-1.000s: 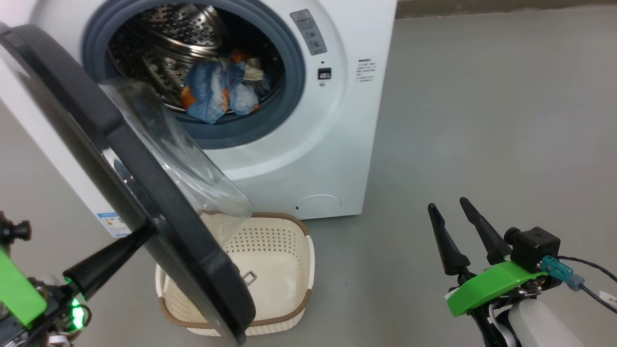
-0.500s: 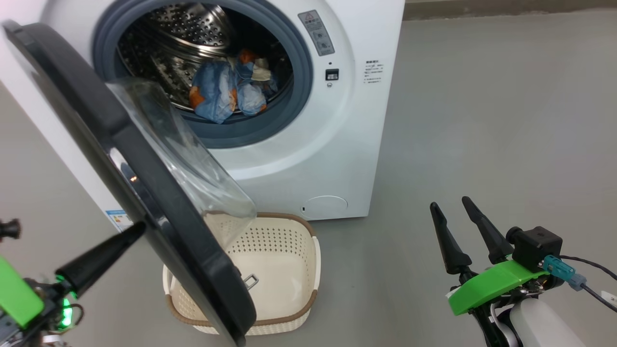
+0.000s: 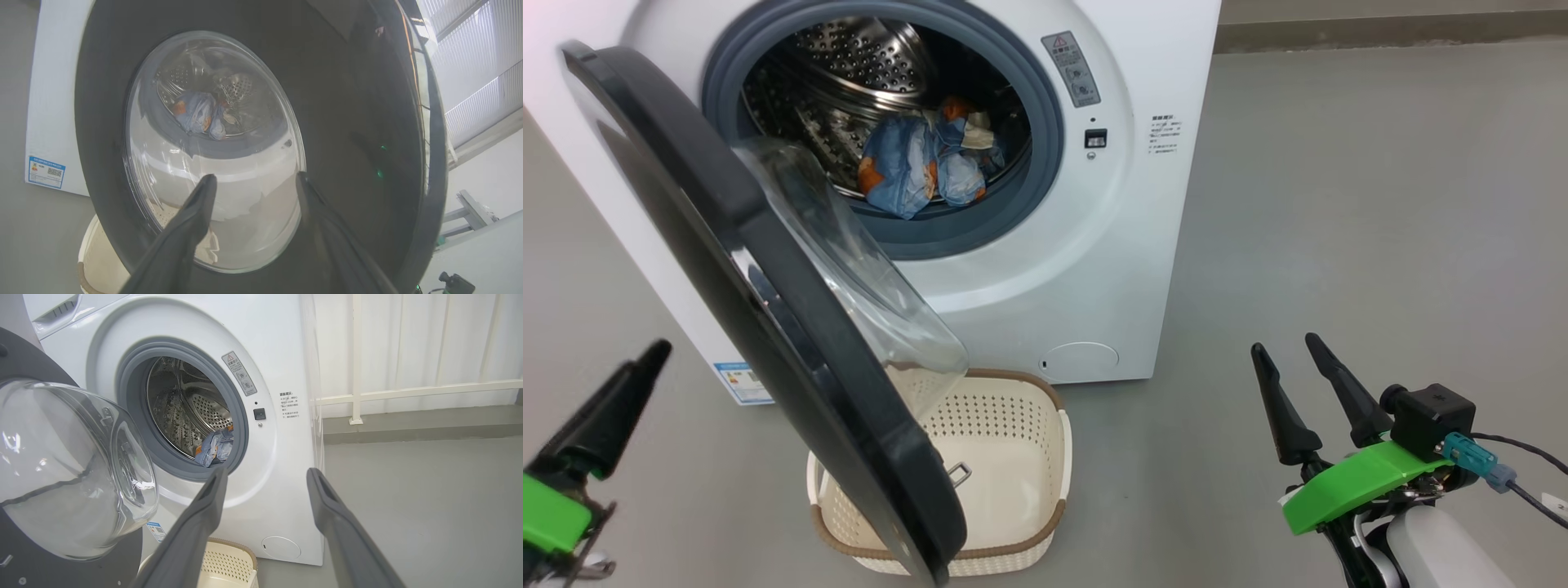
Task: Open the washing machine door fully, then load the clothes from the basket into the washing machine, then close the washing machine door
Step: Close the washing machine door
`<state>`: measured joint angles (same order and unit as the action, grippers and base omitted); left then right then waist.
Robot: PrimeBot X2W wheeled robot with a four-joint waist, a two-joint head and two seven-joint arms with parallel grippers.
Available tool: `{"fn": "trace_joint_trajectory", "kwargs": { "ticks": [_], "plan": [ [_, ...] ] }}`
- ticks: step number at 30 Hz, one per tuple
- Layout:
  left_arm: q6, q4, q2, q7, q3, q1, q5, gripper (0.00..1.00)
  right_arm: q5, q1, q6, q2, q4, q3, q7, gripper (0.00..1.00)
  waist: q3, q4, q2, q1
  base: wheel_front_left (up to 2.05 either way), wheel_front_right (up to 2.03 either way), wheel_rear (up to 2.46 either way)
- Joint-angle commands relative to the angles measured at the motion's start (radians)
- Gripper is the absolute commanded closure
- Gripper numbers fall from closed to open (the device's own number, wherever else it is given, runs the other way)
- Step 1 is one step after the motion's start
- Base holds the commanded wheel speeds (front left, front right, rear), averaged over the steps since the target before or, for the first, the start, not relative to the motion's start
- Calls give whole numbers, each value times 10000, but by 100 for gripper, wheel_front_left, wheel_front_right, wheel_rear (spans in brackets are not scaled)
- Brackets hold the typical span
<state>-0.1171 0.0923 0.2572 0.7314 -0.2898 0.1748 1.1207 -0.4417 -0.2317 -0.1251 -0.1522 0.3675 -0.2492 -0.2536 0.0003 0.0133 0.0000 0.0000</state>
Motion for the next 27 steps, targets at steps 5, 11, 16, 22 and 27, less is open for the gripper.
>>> {"fn": "trace_joint_trajectory", "kwargs": {
  "ticks": [5,11,16,22,27],
  "plan": [
    [-129,287,361,-2437,523,-285,-1470,0,-42,-59,-56,-61,-312,-96,-82,0,43,-132,0,0,0,0,0],
    [-133,-226,874,-5771,1906,-875,-2949,0,-5,-101,-56,-56,-373,-104,-82,0,89,-290,0,0,0,0,0],
    [-134,-1311,999,-7804,2386,-993,-4107,0,7,-108,-56,-102,-391,-125,-82,0,88,-379,0,0,0,0,0],
    [-134,-2291,877,-9014,2723,-1021,-4867,0,1,-125,-56,-166,-425,-162,-82,0,98,-493,0,0,0,0,0],
    [-127,-2567,785,-9402,2892,-1079,-5202,0,7,-110,-56,-180,-453,-120,-82,0,129,-541,0,0,0,0,0]
  ]
}}
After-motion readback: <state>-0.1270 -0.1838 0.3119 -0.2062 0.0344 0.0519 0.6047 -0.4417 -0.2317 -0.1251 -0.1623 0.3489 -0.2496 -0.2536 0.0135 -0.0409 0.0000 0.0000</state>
